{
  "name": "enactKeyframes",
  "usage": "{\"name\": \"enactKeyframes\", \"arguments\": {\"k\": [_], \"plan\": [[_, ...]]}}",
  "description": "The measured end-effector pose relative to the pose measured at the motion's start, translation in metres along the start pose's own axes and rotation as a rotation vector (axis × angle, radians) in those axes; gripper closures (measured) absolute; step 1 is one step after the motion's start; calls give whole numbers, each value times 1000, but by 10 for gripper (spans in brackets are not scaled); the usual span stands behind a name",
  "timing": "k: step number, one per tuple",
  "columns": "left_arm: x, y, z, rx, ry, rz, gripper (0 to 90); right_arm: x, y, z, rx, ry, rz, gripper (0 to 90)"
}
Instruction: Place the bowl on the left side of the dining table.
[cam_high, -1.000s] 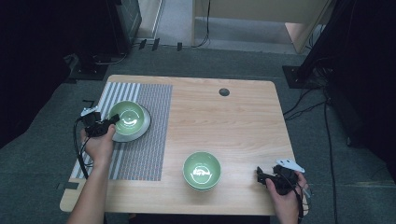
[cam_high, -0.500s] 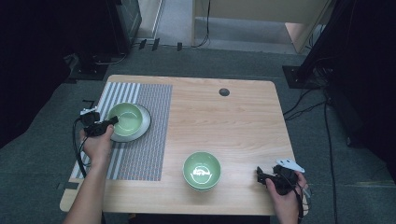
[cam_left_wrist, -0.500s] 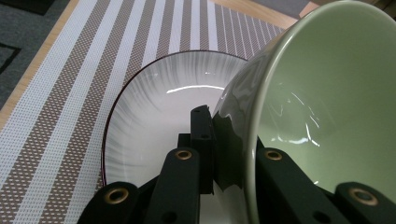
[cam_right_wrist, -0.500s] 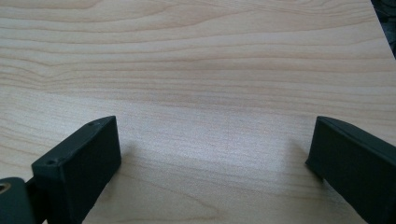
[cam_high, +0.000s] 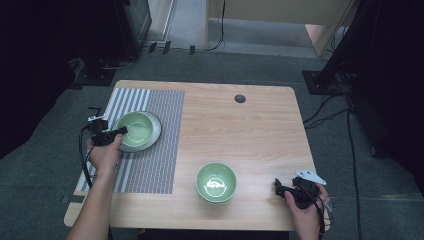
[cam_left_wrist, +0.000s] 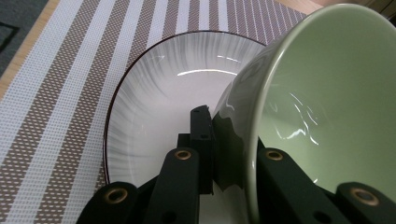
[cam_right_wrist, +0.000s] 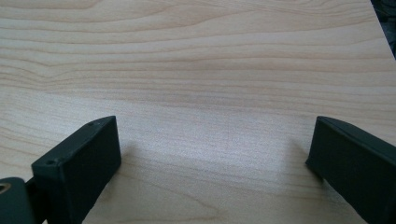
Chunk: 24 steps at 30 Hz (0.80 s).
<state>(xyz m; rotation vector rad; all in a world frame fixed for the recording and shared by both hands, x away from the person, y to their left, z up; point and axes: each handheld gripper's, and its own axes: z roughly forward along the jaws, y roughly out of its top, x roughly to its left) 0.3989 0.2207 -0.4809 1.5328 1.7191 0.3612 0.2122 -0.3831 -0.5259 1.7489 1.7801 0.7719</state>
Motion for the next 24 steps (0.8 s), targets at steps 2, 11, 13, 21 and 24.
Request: {"name": "enactKeyframes", "arguments": {"k": [2,11,13,21,24], "plan": [[0,0,1,4,-4,-4,830,0,0,0,0,-1,1,20],[-2,6,3,38,-12,-20,811,0,0,0,0,-1,1,21],[-3,6,3,38,-15,-24,806,0,0,0,0,-1,1,20],[0,7,5,34,-24,-41,794,0,0,0,-1,0,0,20],[2,7,7,40,-20,-47,774,0,0,0,-1,0,0,20]]}}
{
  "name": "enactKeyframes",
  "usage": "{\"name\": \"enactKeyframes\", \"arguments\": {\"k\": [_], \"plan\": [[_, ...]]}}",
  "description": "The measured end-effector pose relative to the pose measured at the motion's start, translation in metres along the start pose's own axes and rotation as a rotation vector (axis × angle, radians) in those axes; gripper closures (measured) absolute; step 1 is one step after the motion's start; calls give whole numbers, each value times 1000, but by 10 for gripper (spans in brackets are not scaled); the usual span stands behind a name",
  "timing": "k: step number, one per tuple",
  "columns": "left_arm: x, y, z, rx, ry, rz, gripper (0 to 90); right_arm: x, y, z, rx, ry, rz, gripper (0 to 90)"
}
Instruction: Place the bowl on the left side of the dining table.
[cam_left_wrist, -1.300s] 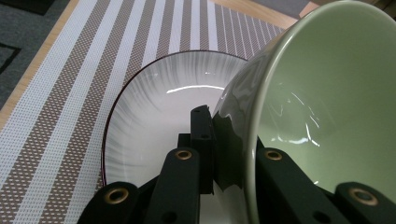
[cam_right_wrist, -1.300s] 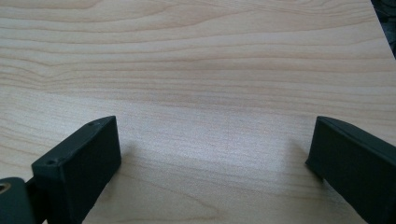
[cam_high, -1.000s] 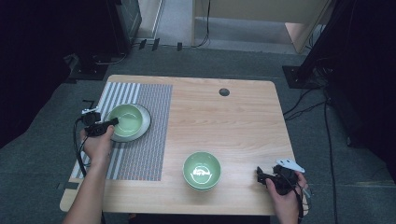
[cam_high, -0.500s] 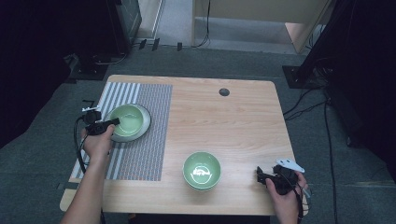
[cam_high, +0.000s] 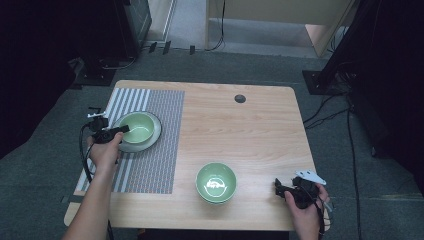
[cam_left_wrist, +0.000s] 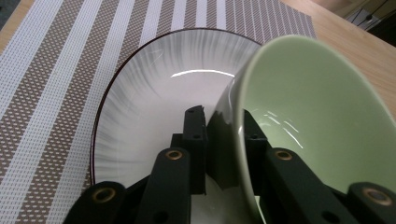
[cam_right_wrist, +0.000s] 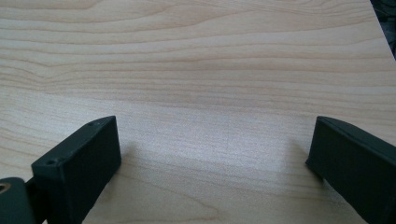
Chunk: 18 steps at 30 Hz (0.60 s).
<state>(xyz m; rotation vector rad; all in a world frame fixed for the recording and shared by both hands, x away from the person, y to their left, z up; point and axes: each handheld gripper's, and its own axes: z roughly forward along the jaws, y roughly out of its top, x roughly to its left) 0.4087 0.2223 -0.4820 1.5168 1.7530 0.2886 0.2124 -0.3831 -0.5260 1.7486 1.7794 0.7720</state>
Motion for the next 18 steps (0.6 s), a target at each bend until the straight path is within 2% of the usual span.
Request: {"name": "enactKeyframes", "arguments": {"k": [2,6,10,11,12,14,15,16,18], "plan": [[1,0,-1,-6,-22,-13,766,0,0,0,0,-1,0,20],[1,2,-4,-28,-37,-17,744,0,0,0,1,-1,2,20],[-1,4,-7,-53,-56,-18,646,0,0,0,1,-1,2,20],[-1,4,-8,-62,-59,-18,646,0,0,0,1,-1,2,20],[-1,5,-10,-78,-57,-21,567,0,0,0,0,0,0,20],[0,5,-12,-83,-47,-14,538,0,0,0,0,0,0,20],[0,6,-13,-92,-32,-13,493,0,0,0,0,-1,2,20],[0,6,-16,-115,-29,-5,409,0,0,0,1,-1,2,20],[0,6,-17,-118,-18,4,300,0,0,0,1,-1,1,20]]}}
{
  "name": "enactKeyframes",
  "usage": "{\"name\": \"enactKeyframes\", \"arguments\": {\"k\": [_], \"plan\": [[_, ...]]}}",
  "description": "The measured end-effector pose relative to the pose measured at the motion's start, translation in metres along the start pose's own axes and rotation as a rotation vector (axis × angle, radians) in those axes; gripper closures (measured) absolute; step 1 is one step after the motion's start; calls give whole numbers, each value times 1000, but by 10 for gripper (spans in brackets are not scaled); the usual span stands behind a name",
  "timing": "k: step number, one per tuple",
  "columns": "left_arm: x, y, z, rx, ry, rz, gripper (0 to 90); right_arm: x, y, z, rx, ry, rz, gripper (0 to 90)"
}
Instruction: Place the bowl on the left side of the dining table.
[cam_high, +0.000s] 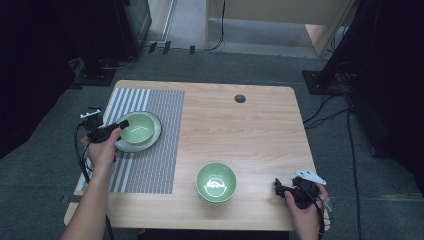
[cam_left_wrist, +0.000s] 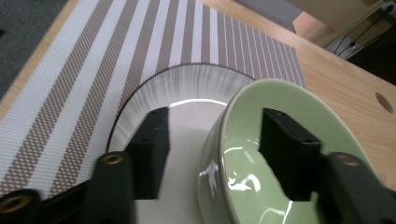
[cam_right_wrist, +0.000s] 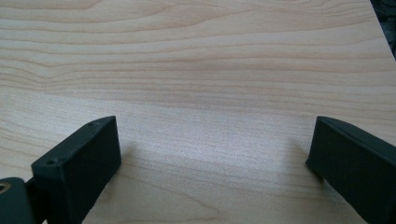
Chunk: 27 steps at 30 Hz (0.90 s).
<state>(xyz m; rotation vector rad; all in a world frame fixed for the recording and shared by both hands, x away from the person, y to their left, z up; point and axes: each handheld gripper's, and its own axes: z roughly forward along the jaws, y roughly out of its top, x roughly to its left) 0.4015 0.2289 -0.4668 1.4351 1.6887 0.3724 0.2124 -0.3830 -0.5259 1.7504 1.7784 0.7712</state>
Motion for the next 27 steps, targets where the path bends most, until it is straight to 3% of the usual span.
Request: {"name": "enactKeyframes", "arguments": {"k": [1,2,4,5,6,7,8,11,12,14,15,17,19,22,23,24,25,27], "plan": [[-1,0,-1,-8,13,10,300,0,0,0,0,0,0,20],[-3,0,-2,-11,44,32,222,0,0,0,0,0,0,20],[-5,-1,-1,6,98,65,201,0,0,0,0,-1,1,20],[-5,-1,-1,6,98,65,228,0,0,0,0,-1,1,20],[-6,-3,1,23,163,87,271,0,0,0,0,-1,1,20],[-6,-3,1,23,163,87,339,0,0,0,0,-1,1,20],[-6,-3,1,19,181,95,339,0,0,0,0,-1,1,20],[-6,-4,0,21,151,119,584,0,0,0,1,-1,1,20],[-6,-4,0,21,142,126,584,0,0,0,0,-2,1,20],[-6,-3,1,22,127,125,684,0,0,0,0,-2,0,20],[-6,-1,2,11,137,119,742,0,0,0,0,-2,1,20],[-6,-1,1,5,136,119,778,0,0,0,0,-2,1,20],[-6,1,1,5,143,124,773,0,0,0,0,-2,1,20],[-6,2,1,3,111,122,740,0,0,0,1,-2,1,20],[-6,2,1,6,89,118,695,0,0,0,0,-2,0,20],[-7,1,1,10,73,116,546,0,0,0,0,-2,1,20],[-8,1,0,7,76,118,480,0,0,0,1,-2,1,20],[-9,0,-1,4,78,127,429,0,0,0,0,-2,1,20]]}}
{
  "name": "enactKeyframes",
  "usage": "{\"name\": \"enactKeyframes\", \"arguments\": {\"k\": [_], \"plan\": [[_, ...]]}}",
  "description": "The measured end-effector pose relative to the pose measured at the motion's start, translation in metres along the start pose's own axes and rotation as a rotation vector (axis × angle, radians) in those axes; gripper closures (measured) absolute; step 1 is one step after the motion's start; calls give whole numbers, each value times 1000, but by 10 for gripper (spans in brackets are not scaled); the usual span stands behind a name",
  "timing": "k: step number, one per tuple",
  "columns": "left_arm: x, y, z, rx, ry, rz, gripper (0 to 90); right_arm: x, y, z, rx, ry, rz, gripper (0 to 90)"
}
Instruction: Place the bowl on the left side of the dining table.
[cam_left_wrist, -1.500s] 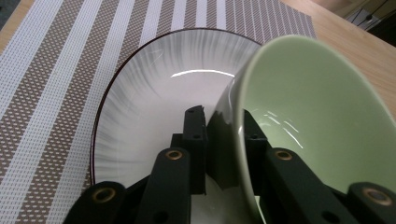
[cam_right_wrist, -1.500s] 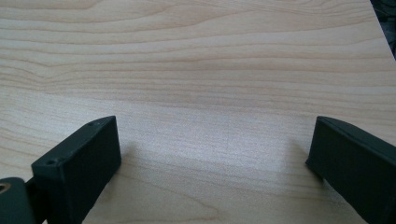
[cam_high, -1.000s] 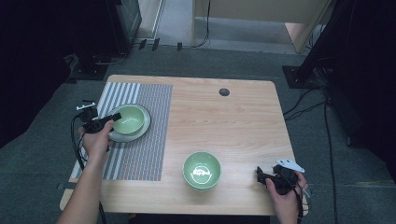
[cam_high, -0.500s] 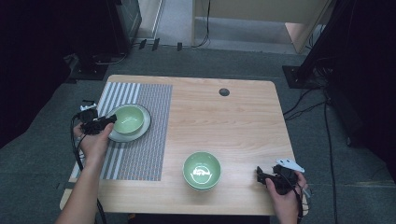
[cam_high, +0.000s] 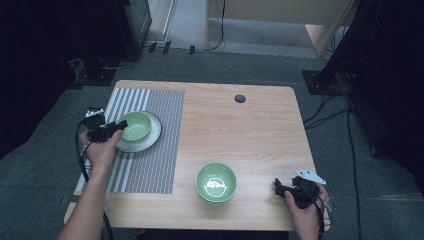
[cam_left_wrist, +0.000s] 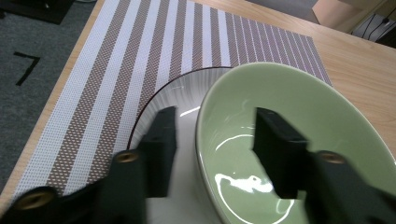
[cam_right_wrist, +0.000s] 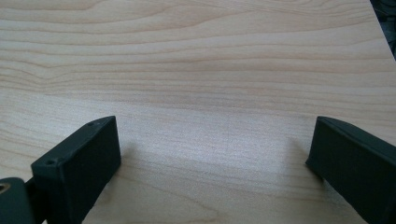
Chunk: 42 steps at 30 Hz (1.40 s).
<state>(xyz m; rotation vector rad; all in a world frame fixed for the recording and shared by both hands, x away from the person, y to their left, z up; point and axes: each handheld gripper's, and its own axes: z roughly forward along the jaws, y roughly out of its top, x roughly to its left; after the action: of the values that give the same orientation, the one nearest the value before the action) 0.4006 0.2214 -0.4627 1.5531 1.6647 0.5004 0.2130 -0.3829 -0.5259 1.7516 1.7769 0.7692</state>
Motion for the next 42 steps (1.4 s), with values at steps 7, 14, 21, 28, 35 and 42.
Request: {"name": "enactKeyframes", "arguments": {"k": [7,14,21,28,35,42], "plan": [[-4,-5,-11,-42,15,63,164,0,0,0,0,0,0,20],[-6,-12,-25,-80,-18,110,68,0,0,0,0,0,0,20],[-6,-17,-44,-117,-48,135,0,0,0,0,1,-1,0,19],[-9,-24,-58,-141,-59,154,0,0,0,0,1,-1,1,19],[-8,-33,-70,-148,-78,181,0,0,0,0,1,-1,1,19],[-5,-46,-77,-148,-92,188,0,0,0,0,0,0,0,19]]}}
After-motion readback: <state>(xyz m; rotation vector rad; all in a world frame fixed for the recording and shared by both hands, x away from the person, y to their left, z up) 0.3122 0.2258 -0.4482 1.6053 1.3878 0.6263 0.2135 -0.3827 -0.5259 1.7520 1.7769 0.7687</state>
